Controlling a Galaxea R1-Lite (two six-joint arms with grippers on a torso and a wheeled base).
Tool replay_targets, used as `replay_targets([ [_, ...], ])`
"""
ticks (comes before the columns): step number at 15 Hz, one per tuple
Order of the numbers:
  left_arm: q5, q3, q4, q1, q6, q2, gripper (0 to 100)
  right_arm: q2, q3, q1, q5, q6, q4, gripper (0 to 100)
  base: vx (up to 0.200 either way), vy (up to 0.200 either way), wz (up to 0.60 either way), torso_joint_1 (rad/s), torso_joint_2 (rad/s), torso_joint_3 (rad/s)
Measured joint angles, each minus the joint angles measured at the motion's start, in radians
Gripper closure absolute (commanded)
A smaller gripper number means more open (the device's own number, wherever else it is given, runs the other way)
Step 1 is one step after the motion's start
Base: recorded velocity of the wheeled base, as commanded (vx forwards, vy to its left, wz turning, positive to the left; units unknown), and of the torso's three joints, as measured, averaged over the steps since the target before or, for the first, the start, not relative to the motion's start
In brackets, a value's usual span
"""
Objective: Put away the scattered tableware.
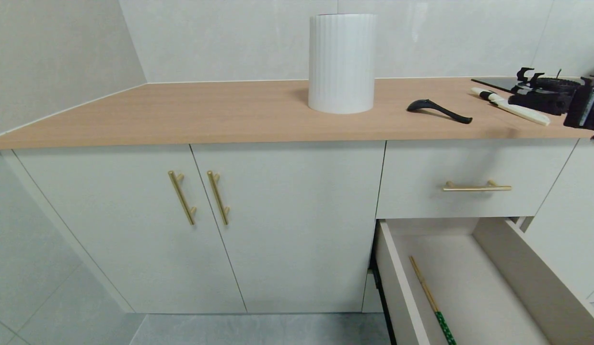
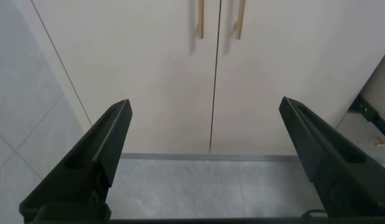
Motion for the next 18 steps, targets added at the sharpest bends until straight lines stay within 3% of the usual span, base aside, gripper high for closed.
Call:
replay_targets([
  [4,0.0,0.0,0.0,0.0,0.0,0.0,0,0.145,-0.174,0.037,0.005,-0.041,0.004,0,0.0,0.0,0.0,0.0,0.0,0.0],
  [6,0.0,0.0,0.0,0.0,0.0,0.0,0,0.2,-0.198,0.073,-0.003,-0.111,0.005,0,0.0,0.0,0.0,0.0,0.0,0.0],
  [13,0.0,0.0,0.0,0.0,0.0,0.0,0,0.319,-0.274,0.122,-0.053,-0.139,0.007,0,0.0,0.0,0.0,0.0,0.0,0.0],
  [18,0.0,0.0,0.0,0.0,0.0,0.0,0,0.372,-0.423,0.127,-0.095,-0.141,0.184,0,0.0,0.0,0.0,0.0,0.0,0.0],
])
